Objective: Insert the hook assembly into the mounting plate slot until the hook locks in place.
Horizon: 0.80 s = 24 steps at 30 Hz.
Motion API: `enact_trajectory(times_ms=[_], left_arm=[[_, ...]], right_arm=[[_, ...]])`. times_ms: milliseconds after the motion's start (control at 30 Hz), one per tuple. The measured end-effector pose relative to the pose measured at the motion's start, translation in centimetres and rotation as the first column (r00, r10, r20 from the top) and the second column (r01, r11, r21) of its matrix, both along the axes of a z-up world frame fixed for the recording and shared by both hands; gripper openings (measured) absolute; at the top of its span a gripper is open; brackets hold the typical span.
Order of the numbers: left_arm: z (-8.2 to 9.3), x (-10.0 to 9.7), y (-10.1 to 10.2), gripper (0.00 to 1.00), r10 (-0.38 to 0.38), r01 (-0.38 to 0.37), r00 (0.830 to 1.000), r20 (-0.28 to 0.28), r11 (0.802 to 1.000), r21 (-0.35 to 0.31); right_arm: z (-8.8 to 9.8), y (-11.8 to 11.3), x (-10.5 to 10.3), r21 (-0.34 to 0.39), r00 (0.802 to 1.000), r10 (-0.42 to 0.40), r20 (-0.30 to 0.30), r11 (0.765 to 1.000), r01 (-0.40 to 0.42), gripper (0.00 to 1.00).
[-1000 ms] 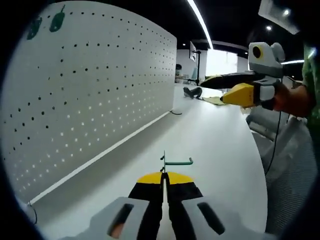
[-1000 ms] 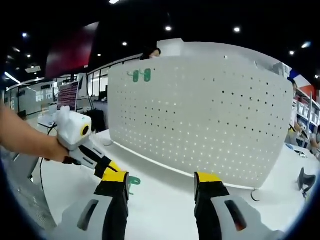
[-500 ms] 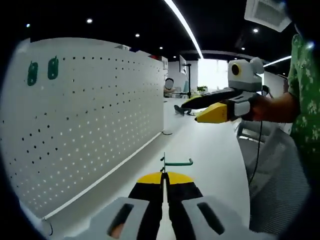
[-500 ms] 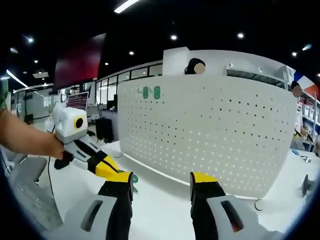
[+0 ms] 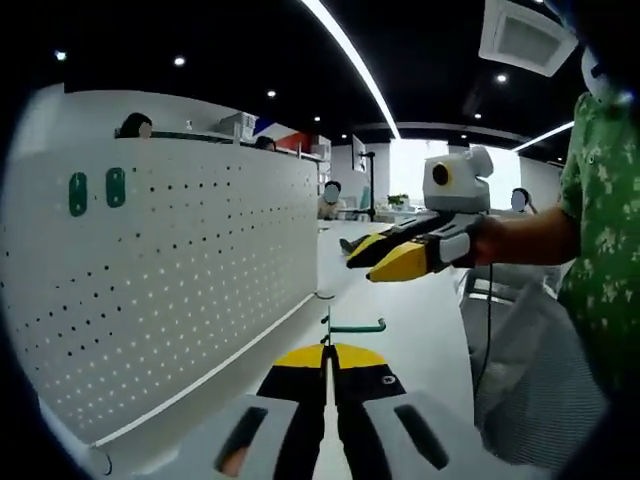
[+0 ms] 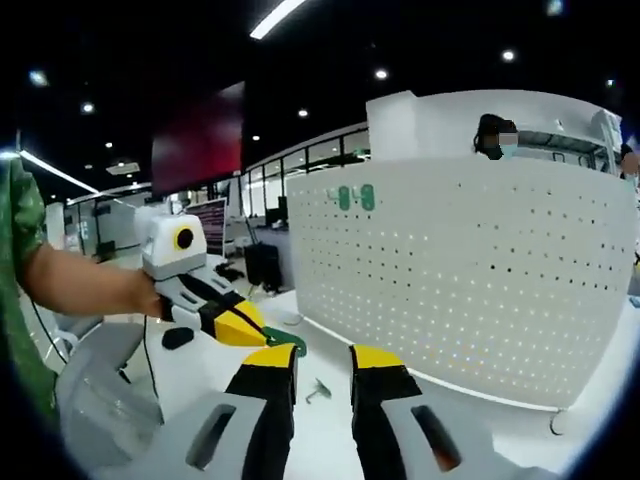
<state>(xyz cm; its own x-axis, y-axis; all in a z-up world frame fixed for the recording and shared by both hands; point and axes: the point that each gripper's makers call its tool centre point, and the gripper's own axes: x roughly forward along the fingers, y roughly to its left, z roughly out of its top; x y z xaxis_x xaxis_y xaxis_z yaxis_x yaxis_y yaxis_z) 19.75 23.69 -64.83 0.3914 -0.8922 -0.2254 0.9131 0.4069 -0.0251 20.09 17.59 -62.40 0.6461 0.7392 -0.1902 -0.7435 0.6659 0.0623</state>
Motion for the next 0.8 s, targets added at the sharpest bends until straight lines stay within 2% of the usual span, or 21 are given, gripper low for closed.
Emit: enact_trajectory(times_ms=[67, 200, 433, 600, 800], left_arm=[[0.3, -0.4, -0.1, 0.02, -0.012, 0.012, 1.000, 0.000, 1.000, -0.011], [1.0, -1.1, -0.3, 0.02, -0.030, 0.030, 1.000, 0.009, 0.999, -0.023], [2.8, -2.1, -0.3, 0.02, -0.064, 0.061, 0.998, -0.016, 0.990, -0.125], [4.2, -2.9, -0.5, 0.02, -0.103, 0.096, 0.994, -0.024, 0.976, -0.197], [5.0, -3.3, -0.5, 0.02, -0.118, 0.107, 0.992, -0.033, 0.964, -0.245]], right_arm=[[0.2, -0.1, 0.1, 0.010, 1.000, 0.004, -0.006, 1.000, -0.004, 0.18], [0.9, 0.9, -1.0, 0.067, 0.995, 0.089, -0.040, 0.994, -0.086, 0.15], [1.0, 1.6, -2.0, 0.061, 0.987, 0.156, -0.045, 0.986, -0.153, 0.15], [2.2, 1.9, -2.2, 0.144, 0.980, 0.190, -0.062, 0.973, -0.180, 0.13], [3.3, 2.1, -2.8, 0.225, 0.969, 0.235, -0.075, 0.951, -0.213, 0.07]])
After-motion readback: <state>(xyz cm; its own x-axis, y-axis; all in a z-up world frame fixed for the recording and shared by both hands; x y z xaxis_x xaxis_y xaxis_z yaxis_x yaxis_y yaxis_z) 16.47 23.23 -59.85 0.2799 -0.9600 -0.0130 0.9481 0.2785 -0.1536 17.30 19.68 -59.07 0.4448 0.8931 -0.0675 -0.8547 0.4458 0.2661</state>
